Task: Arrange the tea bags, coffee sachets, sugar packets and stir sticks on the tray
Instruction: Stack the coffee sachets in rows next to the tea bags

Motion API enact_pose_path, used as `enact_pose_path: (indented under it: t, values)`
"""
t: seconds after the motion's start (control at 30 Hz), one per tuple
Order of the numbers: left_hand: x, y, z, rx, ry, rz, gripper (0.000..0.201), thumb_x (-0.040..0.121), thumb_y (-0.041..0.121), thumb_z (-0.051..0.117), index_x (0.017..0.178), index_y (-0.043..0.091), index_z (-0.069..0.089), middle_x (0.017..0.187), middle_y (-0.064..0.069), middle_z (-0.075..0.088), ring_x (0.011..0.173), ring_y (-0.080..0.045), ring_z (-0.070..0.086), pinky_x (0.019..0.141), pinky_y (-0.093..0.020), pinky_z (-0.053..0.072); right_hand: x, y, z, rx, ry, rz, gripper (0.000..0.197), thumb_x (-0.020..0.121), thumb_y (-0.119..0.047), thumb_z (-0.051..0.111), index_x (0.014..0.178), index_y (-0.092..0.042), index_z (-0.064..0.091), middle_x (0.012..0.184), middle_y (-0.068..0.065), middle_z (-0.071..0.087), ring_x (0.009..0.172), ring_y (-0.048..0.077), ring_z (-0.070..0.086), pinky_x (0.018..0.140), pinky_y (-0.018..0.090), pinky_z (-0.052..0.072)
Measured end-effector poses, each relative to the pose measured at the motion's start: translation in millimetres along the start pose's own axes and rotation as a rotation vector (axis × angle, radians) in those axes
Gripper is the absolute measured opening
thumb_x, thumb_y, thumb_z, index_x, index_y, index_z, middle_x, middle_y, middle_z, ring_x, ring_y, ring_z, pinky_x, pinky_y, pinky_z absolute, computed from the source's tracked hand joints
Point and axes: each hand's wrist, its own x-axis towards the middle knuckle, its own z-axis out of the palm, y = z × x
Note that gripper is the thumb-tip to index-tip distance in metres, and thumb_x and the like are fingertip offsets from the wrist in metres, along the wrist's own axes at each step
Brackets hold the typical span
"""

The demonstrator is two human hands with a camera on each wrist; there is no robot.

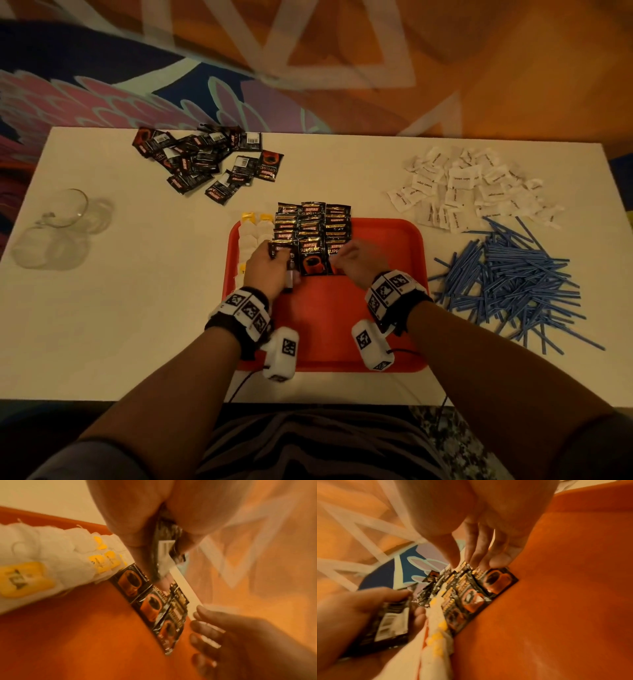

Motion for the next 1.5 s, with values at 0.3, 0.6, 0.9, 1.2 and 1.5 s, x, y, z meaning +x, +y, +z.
enact_pose_path:
  t: [0.3,0.6,0.9,1.2,1.5]
  values:
    - [-12.2,27.0,-20.6,-0.520,-0.092,-0.117,0.007,0.090,0.015,0.070,0.095,0.012,0.074,0.090,-0.007,0.077,0.081,-0.022,0.073,0.073,-0.036,0.058,-34.5,-58.7,19.6,0.150,-0.173,-0.220,0.022,0.077,-0.020,0.081,0.075,-0.017,0.059,0.074,0.001,0.068,0.065,0.013,0.063,0.066,0.032,0.054]
    - [-12.7,18.4,-40.4,-0.247,0.050,-0.035,0.045,0.060,0.066,0.075,0.078,0.026,0.061,0.088,-0.009,0.072,0.086,-0.032,0.072,0.081,-0.057,0.058,-39.9,-80.6,42.4,-0.147,0.046,-0.500,0.029,0.074,-0.017,0.074,0.064,-0.028,0.049,0.061,-0.011,0.053,0.060,0.009,0.051,0.060,0.027,0.047]
    - [-21.8,14.6,-56.8,-0.412,0.028,-0.029,0.012,0.094,0.003,0.063,0.089,0.014,0.065,0.066,0.004,0.071,0.065,-0.012,0.069,0.065,-0.032,0.058,-38.9,-78.7,36.1,0.007,-0.020,-0.231,0.022,0.077,-0.031,0.080,0.088,-0.023,0.062,0.086,-0.005,0.069,0.070,0.005,0.064,0.060,0.015,0.046]
    - [-13.6,8.0,-55.6,-0.363,0.019,-0.077,0.011,0.090,0.006,0.068,0.090,0.016,0.069,0.087,-0.008,0.072,0.084,-0.027,0.069,0.081,-0.043,0.058,-39.4,-75.0,41.2,-0.071,-0.119,-0.179,0.016,0.077,-0.024,0.081,0.080,-0.028,0.066,0.083,-0.003,0.071,0.082,0.010,0.068,0.065,0.018,0.047]
    - [-3.9,-14.2,-64.0,-0.198,0.038,-0.138,0.015,0.090,0.023,0.070,0.104,0.021,0.064,0.103,-0.008,0.071,0.092,-0.024,0.071,0.085,-0.047,0.059,-23.4,-34.4,55.3,-0.127,-0.099,0.030,0.032,0.085,-0.027,0.074,0.113,-0.013,0.069,0.113,-0.001,0.067,0.099,0.013,0.062,0.083,0.023,0.051]
